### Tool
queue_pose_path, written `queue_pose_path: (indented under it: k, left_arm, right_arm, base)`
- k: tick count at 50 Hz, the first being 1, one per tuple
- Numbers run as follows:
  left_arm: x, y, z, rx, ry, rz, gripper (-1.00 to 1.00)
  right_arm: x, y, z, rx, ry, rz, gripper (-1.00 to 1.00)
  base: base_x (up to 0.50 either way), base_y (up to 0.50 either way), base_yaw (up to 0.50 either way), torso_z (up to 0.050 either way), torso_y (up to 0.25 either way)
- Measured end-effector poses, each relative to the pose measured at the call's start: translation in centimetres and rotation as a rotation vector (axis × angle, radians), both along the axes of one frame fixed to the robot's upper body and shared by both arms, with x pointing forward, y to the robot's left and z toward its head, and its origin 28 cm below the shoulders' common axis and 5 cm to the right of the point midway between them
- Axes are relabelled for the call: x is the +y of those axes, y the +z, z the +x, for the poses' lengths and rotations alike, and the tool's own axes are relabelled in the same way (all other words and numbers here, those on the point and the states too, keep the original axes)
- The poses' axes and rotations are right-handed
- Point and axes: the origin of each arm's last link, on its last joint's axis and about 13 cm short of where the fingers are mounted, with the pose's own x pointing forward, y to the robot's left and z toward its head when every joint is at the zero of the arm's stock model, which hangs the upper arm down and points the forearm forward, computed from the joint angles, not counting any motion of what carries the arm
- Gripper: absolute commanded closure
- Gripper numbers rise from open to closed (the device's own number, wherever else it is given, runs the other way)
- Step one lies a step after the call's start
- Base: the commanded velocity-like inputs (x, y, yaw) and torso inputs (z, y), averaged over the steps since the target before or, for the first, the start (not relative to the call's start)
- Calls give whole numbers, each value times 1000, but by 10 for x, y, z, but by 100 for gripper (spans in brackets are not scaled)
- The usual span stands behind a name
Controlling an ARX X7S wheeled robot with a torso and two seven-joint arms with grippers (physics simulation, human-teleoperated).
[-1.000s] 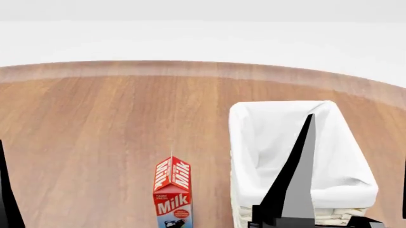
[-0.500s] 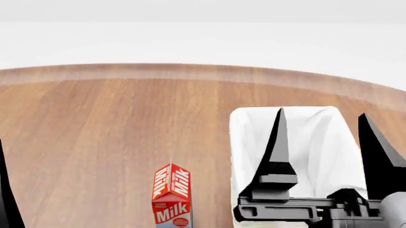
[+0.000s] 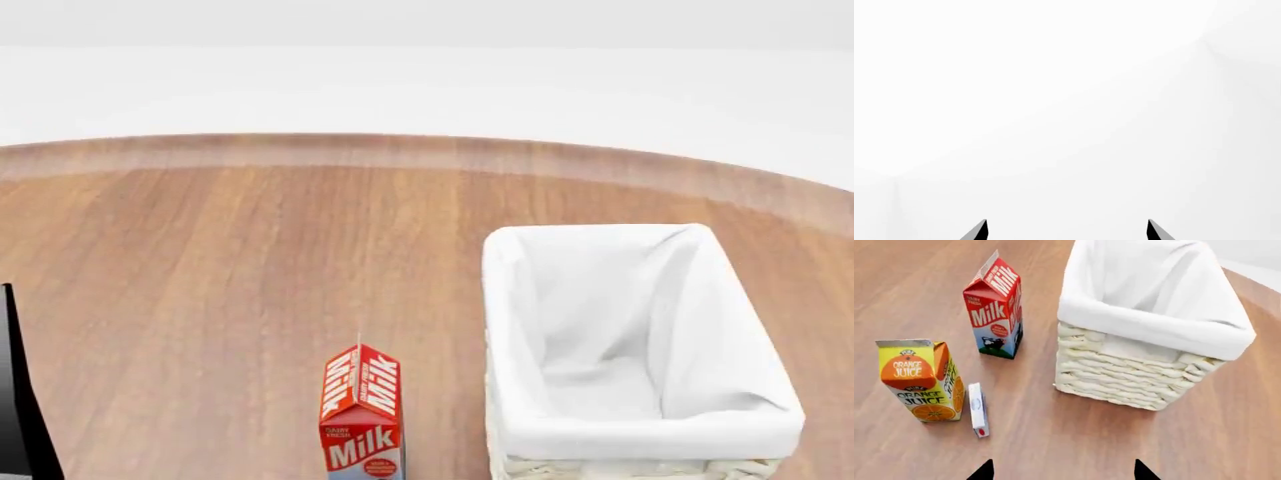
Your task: Pick up the alphabet soup and the tomato sauce, and put them in the basket.
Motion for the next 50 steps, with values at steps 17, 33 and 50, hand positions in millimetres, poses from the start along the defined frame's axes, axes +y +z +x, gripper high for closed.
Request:
queue_pose_path:
  k: [17,33,50]
  left_arm:
    - [1,0,0,-7,1,-5,-100]
    - [1,-1,-2,-10,2,-7,-100]
    - [1,-1,-2,-4,1,-5,-100]
  right_arm:
    - [-3,-34,-48,270,14,-77,-100]
    - [-7,-46,-60,323,-2,-52,-100]
    - [-10,-55,-43,262,-43,-30,-100]
  base:
    - [0,0,0,0,0]
    - [0,0,0,0,0]
    - [0,0,0,0,0]
